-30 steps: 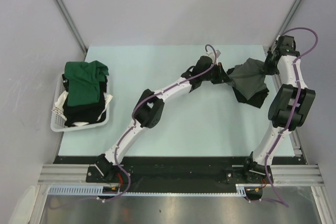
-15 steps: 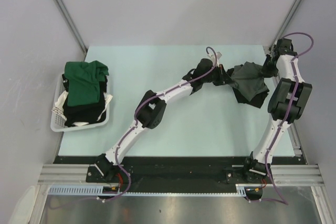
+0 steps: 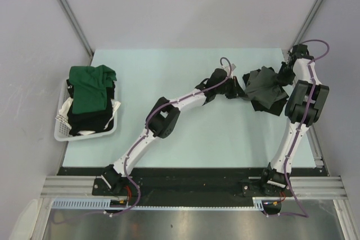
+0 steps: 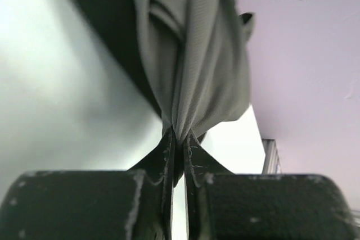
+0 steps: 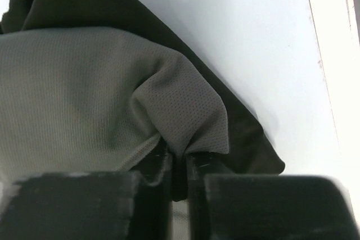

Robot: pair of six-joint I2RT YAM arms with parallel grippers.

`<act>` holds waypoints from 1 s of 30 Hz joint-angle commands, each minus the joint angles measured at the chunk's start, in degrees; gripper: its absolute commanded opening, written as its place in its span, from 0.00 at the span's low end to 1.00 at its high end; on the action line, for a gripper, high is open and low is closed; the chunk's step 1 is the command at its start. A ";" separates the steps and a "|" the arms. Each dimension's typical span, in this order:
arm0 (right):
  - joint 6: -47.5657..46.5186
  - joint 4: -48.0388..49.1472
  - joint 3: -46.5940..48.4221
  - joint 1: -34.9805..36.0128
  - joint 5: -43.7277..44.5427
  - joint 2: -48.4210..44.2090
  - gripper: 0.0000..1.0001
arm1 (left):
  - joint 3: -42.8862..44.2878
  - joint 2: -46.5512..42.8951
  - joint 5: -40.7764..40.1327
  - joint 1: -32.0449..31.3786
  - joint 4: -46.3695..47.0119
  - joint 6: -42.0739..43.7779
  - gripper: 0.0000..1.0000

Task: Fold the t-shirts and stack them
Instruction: Put the neatly folded tshirt into the corner of the board with both arms

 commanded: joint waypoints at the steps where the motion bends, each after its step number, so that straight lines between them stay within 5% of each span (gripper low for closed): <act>1: 0.24 2.69 3.29 -1.27 6.03 1.43 0.27 | -1.48 -4.49 3.32 0.78 -3.72 2.61 0.11; 4: 0.50 2.95 3.20 -1.27 5.77 0.81 0.40 | -1.92 -5.02 3.32 0.70 -3.72 3.67 0.11; 5: 0.59 2.78 3.20 -1.27 6.29 -0.06 0.53 | -1.92 -5.10 3.41 0.70 -3.72 3.93 0.14; 6: 0.51 2.95 2.85 -1.18 6.82 -0.59 0.66 | -1.92 -5.45 3.41 0.70 -3.72 4.28 0.26; 7: 0.51 3.13 2.76 -1.27 7.87 -1.29 0.99 | -1.92 -5.46 3.32 0.70 -3.98 4.54 0.40; 8: 0.59 3.22 2.85 -1.27 8.40 -2.25 1.00 | -1.92 -5.54 3.32 0.70 -4.16 4.81 0.49; 10: 0.51 3.31 2.94 -1.27 9.28 -3.14 1.00 | -2.18 -5.72 3.49 0.70 -3.98 4.90 0.88; 11: 0.51 3.30 2.94 -1.35 9.55 -3.49 1.00 | -2.18 -5.81 3.67 0.70 -3.89 4.90 0.99; 21: 0.24 3.66 2.85 0.05 9.55 -10.52 1.00 | -10.25 -12.48 2.62 0.96 -2.84 8.15 1.00; 30: 1.73 5.50 1.11 8.48 5.94 -21.67 1.00 | -21.60 -25.31 2.26 1.05 0.33 14.12 1.00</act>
